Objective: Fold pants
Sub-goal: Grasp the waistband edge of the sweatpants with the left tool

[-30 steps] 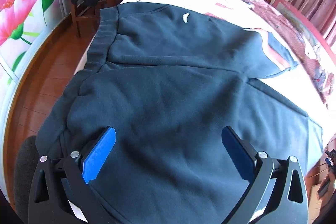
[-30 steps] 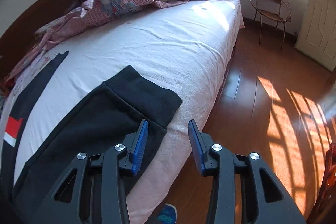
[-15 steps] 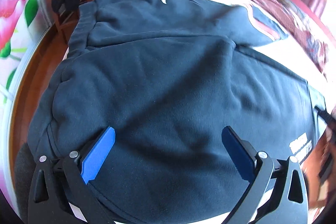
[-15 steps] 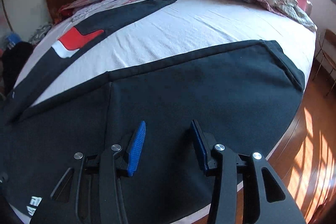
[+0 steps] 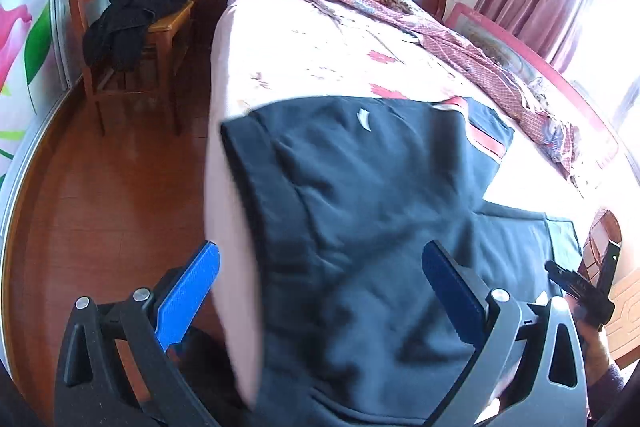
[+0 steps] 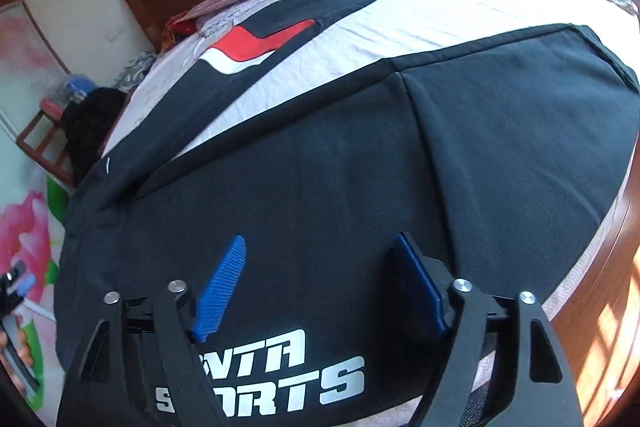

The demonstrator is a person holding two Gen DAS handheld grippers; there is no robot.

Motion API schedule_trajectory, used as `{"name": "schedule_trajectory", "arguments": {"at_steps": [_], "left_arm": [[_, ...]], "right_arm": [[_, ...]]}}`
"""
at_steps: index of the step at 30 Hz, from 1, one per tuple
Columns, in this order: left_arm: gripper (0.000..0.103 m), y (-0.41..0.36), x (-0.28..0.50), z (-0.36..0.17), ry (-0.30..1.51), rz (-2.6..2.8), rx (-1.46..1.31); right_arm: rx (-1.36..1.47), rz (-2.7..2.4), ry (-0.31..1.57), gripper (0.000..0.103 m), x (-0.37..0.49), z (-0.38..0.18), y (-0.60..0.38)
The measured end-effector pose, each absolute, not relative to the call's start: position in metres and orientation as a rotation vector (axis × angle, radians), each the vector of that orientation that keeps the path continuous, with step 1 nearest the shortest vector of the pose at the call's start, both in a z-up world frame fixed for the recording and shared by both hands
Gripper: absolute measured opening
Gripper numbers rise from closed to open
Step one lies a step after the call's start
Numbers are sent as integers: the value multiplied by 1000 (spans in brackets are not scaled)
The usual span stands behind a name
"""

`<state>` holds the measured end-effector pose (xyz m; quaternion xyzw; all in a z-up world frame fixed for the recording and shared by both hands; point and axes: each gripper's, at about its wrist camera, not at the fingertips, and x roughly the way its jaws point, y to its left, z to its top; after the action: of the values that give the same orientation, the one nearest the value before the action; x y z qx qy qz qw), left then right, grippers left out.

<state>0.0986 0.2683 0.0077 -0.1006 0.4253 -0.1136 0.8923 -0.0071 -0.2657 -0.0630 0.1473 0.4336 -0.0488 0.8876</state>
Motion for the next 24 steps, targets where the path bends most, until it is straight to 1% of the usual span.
{"name": "schedule_trajectory", "arguments": {"at_steps": [1,4,7,11,21,24], "left_arm": [[101,278,110,5,890,-239,-209],[101,304,145,-4,874,-299,-246],[101,324,180,-19,880,-336,-312],[101,329,216,-39,902,-396,-345],[100,331,251,-70,920,-484,-472],[96,328,258,-76,928,-496,-471]], "right_arm": [[255,-118,920,86,-5,-64,-260],[202,-152,937,87,-3,-66,-254],[269,-157,923,87,-6,-65,-261],[326,-163,926,87,-4,-64,-266],[324,-201,957,87,1,-64,-263],[331,-201,964,87,1,-63,-264]]}}
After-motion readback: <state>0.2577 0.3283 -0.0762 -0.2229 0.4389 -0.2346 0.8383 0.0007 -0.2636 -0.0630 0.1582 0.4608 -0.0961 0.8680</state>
